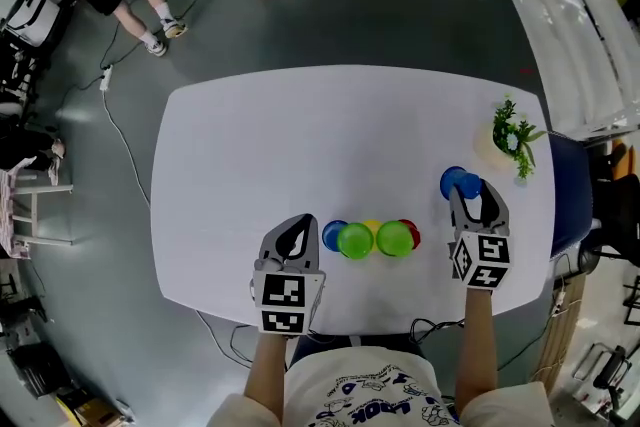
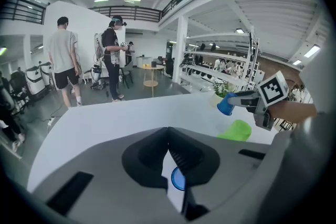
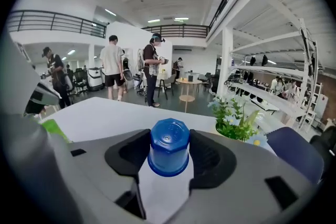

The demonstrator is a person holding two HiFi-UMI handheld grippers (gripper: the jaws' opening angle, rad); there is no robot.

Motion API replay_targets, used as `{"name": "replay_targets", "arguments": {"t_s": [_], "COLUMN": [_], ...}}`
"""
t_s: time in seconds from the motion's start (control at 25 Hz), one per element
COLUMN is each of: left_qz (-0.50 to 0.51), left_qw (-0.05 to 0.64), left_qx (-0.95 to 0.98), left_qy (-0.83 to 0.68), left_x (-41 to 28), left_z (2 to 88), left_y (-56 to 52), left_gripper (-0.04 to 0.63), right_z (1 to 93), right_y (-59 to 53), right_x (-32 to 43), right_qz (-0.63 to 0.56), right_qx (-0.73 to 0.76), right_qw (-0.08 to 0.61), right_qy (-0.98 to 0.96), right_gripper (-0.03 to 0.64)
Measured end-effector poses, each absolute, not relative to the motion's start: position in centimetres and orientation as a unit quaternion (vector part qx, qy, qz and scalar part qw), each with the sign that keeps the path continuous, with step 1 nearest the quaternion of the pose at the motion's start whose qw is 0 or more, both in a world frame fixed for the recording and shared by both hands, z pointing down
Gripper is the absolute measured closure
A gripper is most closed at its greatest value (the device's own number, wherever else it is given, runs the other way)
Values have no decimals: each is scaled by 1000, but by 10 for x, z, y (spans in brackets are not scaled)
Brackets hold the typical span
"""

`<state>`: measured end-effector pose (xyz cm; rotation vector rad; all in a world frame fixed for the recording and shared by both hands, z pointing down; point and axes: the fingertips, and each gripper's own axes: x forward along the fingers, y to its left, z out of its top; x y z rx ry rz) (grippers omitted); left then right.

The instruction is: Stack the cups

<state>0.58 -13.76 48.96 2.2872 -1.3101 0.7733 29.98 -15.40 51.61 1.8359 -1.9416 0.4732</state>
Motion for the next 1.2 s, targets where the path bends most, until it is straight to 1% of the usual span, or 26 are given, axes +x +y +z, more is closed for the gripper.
{"name": "replay_targets", "arguments": {"t_s": [0.28, 0.52, 0.72, 0.88, 1.2], "left_qz": [246, 230, 222, 216, 219], "left_qw": [184, 175, 176, 173, 173], "left_qx": [825, 832, 834, 836, 838], "left_qy": [-475, -473, -473, -473, -468], "left_x": [6, 1, -7, -12, -21], "left_z": [472, 458, 449, 443, 439], "left_y": [-129, -117, -107, -103, -97], "left_gripper": [581, 581, 581, 581, 581], "right_z": [445, 431, 427, 427, 434], "right_y": [-113, -87, -72, -66, -61], "right_x": [216, 158, 130, 114, 100], "right_qz": [157, 143, 133, 118, 118], "right_qx": [590, 527, 491, 472, 456], "right_qw": [184, 208, 228, 258, 283], "right_qy": [-770, -811, -830, -835, -835], "right_gripper": [370, 370, 370, 370, 368]}}
